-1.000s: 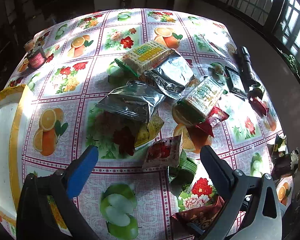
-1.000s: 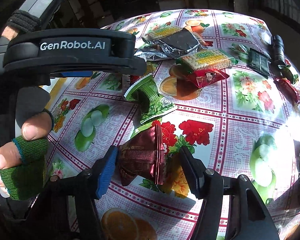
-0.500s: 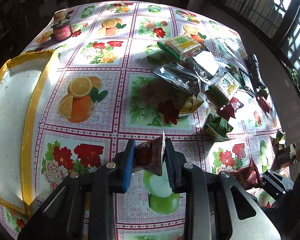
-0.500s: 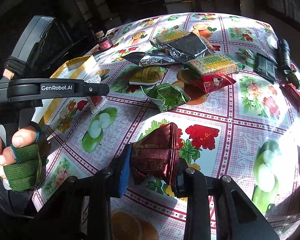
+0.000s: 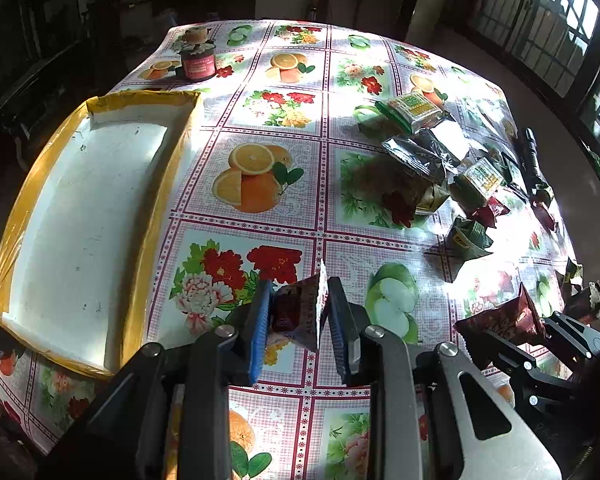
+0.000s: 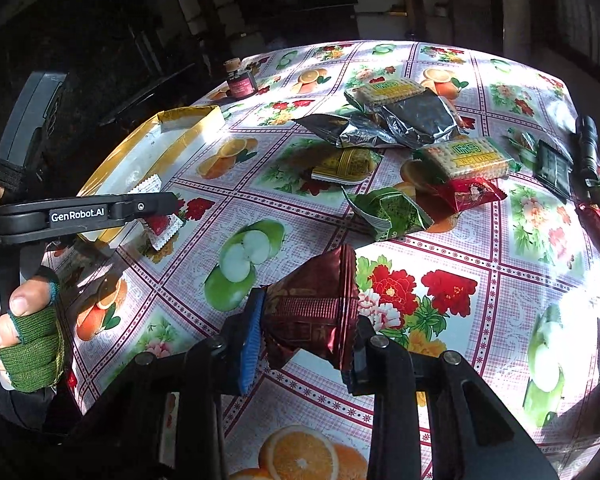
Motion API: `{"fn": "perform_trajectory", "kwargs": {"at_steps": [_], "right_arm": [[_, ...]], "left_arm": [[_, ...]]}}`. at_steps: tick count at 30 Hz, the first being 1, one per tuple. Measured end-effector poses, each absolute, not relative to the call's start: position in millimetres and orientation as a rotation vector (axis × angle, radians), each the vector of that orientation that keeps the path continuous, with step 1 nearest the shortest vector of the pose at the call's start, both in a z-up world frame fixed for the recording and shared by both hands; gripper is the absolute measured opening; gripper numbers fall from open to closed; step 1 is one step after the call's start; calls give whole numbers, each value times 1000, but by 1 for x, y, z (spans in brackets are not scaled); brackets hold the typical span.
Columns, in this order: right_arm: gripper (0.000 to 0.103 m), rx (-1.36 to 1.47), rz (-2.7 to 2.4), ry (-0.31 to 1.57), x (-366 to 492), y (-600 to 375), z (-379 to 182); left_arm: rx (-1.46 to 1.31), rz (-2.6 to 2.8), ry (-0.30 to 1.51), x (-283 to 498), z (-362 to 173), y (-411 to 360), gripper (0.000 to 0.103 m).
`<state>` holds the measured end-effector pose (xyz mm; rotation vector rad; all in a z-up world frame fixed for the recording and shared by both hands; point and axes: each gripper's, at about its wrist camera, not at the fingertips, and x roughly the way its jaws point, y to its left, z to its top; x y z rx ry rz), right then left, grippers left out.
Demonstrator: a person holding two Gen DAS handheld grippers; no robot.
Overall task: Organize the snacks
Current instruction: 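Carry the maroon bag with the right tool while the left tool carries the packet to the tray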
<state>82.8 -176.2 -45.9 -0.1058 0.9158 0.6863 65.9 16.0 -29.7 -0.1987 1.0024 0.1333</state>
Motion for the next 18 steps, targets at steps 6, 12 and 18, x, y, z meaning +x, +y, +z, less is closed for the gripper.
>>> {"fn": "perform_trajectory", "kwargs": {"at_steps": [6,12,18], "right_arm": [[32,-197,686,866,79,-150,-33],[32,-263,723,845,76,-122,-27],[32,-353,746,814,68,-91,-25]], "left_arm": [[-192,172,955,48,-15,30,28],[-206,227,916,32,-2,51,28],[-228,279,882,15,9,74,28]]}}
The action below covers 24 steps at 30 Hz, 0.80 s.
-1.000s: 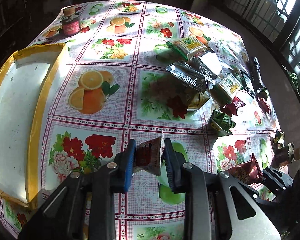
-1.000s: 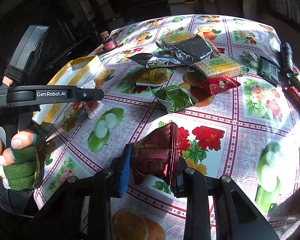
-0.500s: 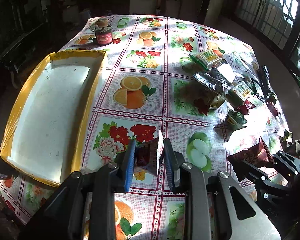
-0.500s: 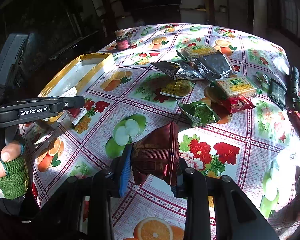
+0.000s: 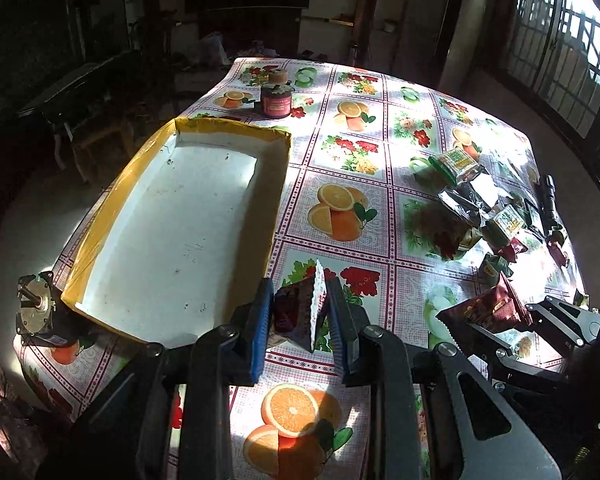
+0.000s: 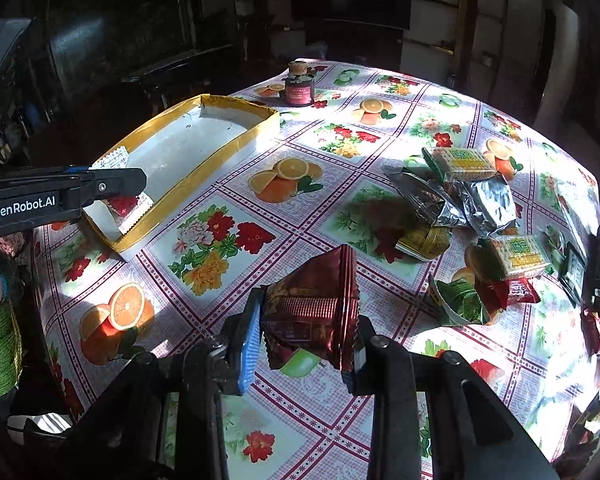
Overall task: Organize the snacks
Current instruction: 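Carry the maroon bag with the right tool while the left tool carries the packet to the tray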
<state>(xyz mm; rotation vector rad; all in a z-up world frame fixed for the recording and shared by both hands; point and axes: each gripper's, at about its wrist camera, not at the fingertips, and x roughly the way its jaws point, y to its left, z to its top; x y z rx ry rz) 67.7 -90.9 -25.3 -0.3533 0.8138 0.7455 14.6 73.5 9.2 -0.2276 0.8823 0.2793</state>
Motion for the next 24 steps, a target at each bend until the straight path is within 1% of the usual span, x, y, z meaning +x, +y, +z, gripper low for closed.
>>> {"fn": "perform_trajectory", "kwargs": {"at_steps": [11,22,24], "right_arm": [[32,-482,725,718,57,-50,-8],[32,-535,795,680,52,-2,-1],[32,-502,842,698,55,6,0]], "left_arm": [[-260,364,823,-8,25,114,28],[-305,461,825,-19,16,165,28],[-307,471,829,-19,14,172,28]]}}
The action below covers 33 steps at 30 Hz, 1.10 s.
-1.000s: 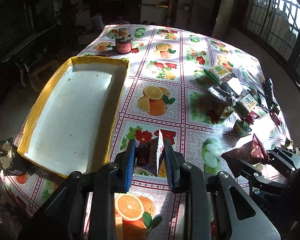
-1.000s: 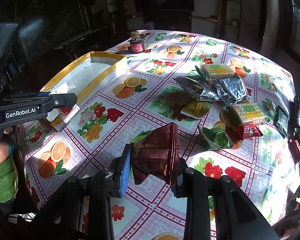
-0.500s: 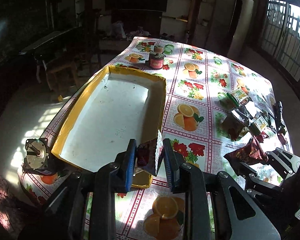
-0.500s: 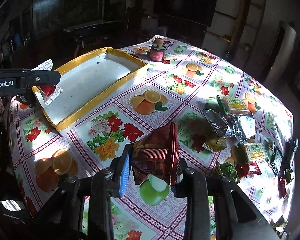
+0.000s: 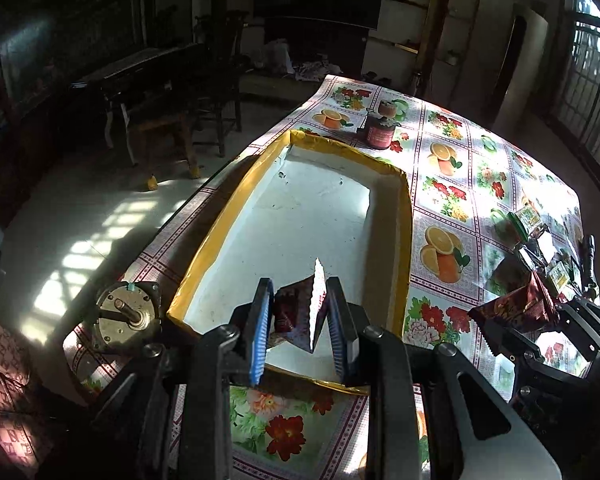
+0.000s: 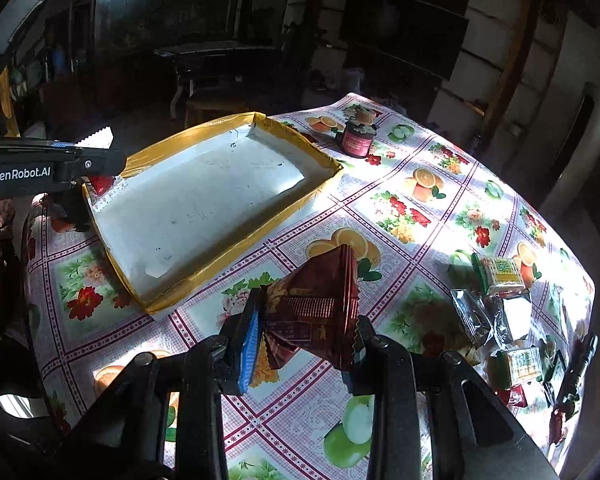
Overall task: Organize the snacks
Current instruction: 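Carry the maroon bag with the right tool while the left tool carries the packet to the tray, then open both tools to drop the maroon bag and red packet into the tray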
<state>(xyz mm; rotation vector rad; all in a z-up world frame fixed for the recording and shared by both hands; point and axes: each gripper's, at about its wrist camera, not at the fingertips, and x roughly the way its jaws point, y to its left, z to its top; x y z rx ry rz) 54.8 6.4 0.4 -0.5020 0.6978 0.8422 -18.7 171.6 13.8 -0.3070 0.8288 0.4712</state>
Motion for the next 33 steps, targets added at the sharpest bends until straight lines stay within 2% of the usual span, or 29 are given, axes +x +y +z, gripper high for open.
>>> {"fn": "perform_trajectory", "kwargs": {"at_steps": [7,12,23,33], "right_arm": [[32,-300,1069,788,81,55,2],[32,-239,1132,879,100,93,-20],[32,-276,1157,1011,116,132,-64],[33,-366,1133,972,114,131,-65]], "left_arm": [[-301,513,864,-6,-2,194,27],[-272,538,902,2,-15,204,26],[-207,514,986,17,-44,200,25],[-189,525,1054,27,-61,200,30]]}}
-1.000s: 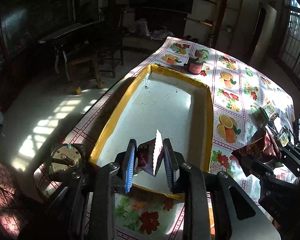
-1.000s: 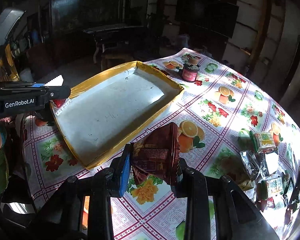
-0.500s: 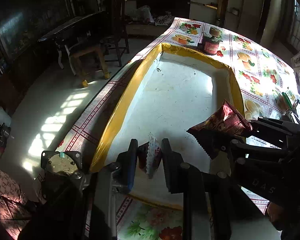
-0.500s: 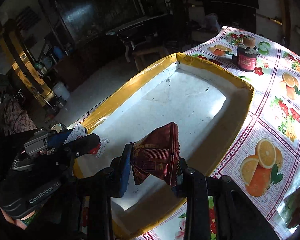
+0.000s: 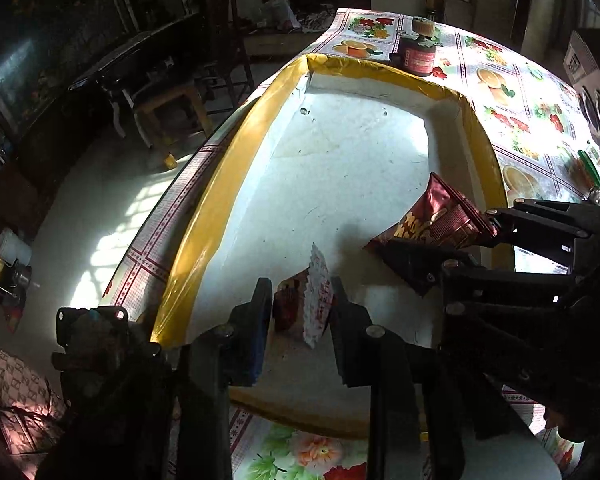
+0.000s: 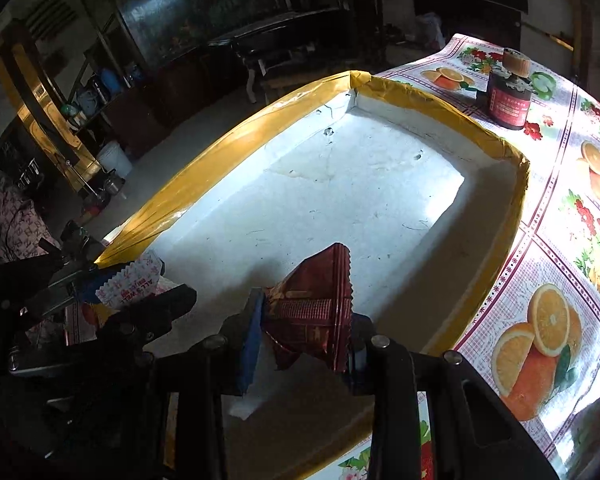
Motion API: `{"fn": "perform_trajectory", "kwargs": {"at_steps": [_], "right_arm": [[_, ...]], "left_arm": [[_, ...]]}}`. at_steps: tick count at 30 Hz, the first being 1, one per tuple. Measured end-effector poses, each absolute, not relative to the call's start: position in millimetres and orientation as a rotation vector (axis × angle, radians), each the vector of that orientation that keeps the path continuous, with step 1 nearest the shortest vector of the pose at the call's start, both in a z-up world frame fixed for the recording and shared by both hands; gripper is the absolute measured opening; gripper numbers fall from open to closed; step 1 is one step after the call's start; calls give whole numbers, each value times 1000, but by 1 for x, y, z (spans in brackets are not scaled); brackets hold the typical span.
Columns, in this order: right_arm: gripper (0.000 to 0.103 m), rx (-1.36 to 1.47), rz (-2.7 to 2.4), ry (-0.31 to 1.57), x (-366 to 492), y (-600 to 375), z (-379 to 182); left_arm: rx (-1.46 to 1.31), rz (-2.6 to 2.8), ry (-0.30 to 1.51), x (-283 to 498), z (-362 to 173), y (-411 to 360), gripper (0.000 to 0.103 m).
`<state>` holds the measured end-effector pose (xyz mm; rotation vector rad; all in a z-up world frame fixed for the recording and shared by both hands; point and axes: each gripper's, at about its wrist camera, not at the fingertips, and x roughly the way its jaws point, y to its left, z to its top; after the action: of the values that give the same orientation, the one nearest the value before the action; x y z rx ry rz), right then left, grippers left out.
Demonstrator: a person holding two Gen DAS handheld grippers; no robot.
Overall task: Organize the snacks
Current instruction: 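Open both tools to drop the maroon bag and red packet into the tray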
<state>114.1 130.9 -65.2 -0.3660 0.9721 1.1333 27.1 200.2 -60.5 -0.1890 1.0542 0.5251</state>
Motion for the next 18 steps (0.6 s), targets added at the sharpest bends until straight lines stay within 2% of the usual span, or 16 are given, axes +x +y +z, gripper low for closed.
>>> {"fn": "perform_trajectory", "kwargs": {"at_steps": [3,5,6,8,12,16,18], "right_arm": [[38,-383,1130,969,113,130,-65],[52,-385,1124,959,113,128,-62],[55,-380,1126,956,113,126,-60],[68,-373,1115,946,114,122,-56],[69,-332,1108,909,114,103,-39],[80,-225,1072,882,116,60,-25],[80,-142,1050,889,119,32,-23]], "left_arm": [[-213,531,1075,25,-67,205,31],[-223,535,1078,21,-68,206,33],[-228,535,1076,19,-67,207,34],[-232,535,1065,16,-63,206,40],[-231,532,1025,11,-49,200,51],[-236,517,982,7,-33,189,58],[-234,505,966,7,-26,180,61]]}}
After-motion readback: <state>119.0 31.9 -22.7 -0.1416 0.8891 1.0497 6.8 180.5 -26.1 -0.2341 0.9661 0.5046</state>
